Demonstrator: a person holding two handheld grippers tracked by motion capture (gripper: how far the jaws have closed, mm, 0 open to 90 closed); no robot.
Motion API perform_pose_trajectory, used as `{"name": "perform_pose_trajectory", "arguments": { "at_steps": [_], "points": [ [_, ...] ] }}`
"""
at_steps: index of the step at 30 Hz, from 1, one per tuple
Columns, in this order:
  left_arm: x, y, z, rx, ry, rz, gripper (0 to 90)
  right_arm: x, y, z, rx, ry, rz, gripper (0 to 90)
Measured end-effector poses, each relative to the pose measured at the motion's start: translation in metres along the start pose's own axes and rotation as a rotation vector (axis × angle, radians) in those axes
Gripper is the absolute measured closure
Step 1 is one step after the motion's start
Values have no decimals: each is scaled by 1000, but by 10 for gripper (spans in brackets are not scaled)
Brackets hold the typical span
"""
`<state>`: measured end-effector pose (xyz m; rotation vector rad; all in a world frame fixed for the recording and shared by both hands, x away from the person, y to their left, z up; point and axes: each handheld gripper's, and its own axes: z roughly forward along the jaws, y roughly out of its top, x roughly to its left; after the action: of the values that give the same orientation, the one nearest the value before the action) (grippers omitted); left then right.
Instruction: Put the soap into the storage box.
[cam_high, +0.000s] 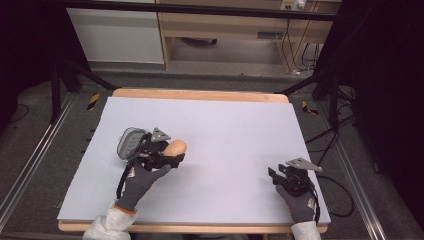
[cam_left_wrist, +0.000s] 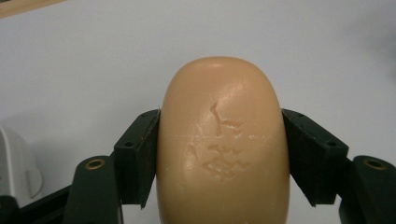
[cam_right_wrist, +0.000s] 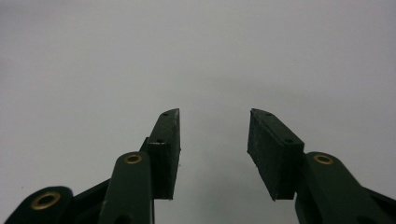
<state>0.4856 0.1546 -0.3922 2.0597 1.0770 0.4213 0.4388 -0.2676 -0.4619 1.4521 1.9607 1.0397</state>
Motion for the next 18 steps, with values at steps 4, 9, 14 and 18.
{"name": "perform_pose_trajectory", "arguments": {
  "at_steps": [4,9,14,18],
  "points": [
    [8,0,-6,-14,11,-18,320,1,0,1,-3,-5,-4,537],
    [17,0,-14,-28,28,-30,320,2,0,1,-1,-6,-12,530],
    [28,-1,-20,-40,46,-48,320,3,1,1,-1,-12,-15,529],
    [36,-2,-25,-43,64,-59,320,4,1,1,1,-12,-14,529]
  ]
}}
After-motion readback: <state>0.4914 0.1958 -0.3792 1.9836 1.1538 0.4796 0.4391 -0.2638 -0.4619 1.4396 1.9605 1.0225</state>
